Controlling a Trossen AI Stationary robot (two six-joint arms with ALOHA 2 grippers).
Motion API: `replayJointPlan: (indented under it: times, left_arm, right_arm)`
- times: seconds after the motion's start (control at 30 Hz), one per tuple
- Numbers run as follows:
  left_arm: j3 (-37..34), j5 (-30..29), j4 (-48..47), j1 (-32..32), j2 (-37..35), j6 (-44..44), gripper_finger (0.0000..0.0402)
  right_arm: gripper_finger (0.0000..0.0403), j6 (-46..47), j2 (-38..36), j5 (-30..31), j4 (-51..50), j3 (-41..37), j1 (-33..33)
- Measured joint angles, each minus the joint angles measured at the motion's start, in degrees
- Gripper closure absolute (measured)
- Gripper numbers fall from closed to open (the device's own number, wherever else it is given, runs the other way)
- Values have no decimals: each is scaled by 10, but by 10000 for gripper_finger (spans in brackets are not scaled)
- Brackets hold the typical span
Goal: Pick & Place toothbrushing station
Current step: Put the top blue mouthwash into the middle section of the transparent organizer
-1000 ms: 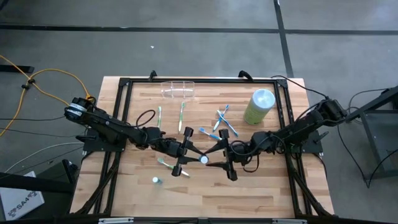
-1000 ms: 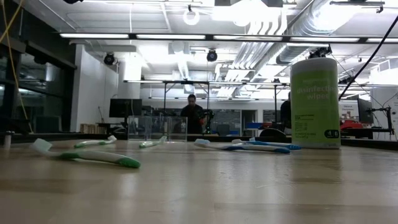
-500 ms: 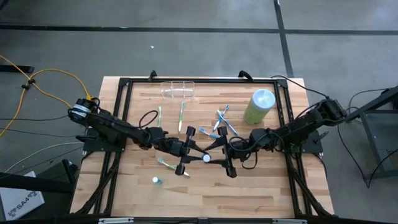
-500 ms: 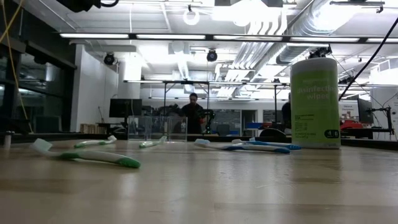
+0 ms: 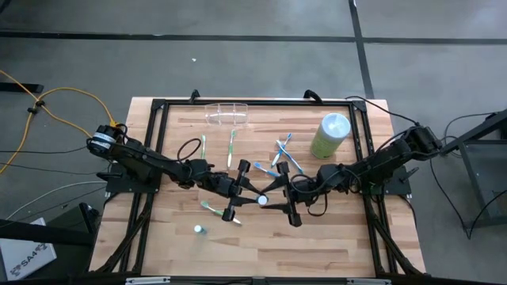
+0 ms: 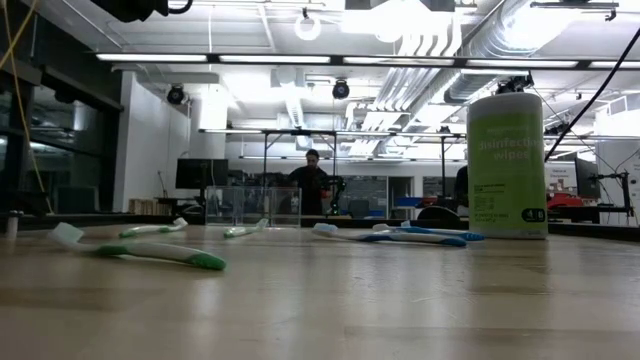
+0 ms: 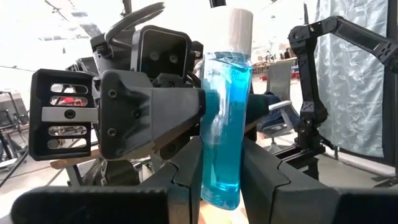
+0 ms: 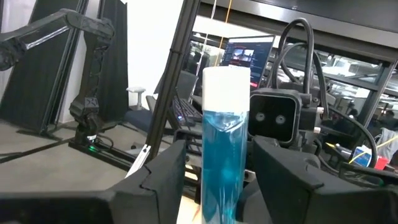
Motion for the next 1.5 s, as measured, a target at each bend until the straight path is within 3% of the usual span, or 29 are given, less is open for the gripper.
replayJointPlan:
  times: [0.37, 0.53, 0.9, 1.33, 1.5]
  left_arm:
    - [0, 0, 0, 0, 0, 2, 327]
    - [0, 0, 0, 0, 0, 1, 318]
    - [0, 3, -2, -1, 0, -9, 255]
    - [0, 14, -5, -7, 0, -10, 249]
    - [0, 13, -18, -7, 0, -12, 249]
  right_arm:
    - [334, 0, 0, 1, -1, 0, 0]
    - [334, 0, 0, 2, -1, 0, 0]
    - [345, 1, 0, 0, -6, 0, 0]
    - [345, 27, -1, 8, -34, 1, 8]
    - [345, 28, -1, 48, -52, 1, 25]
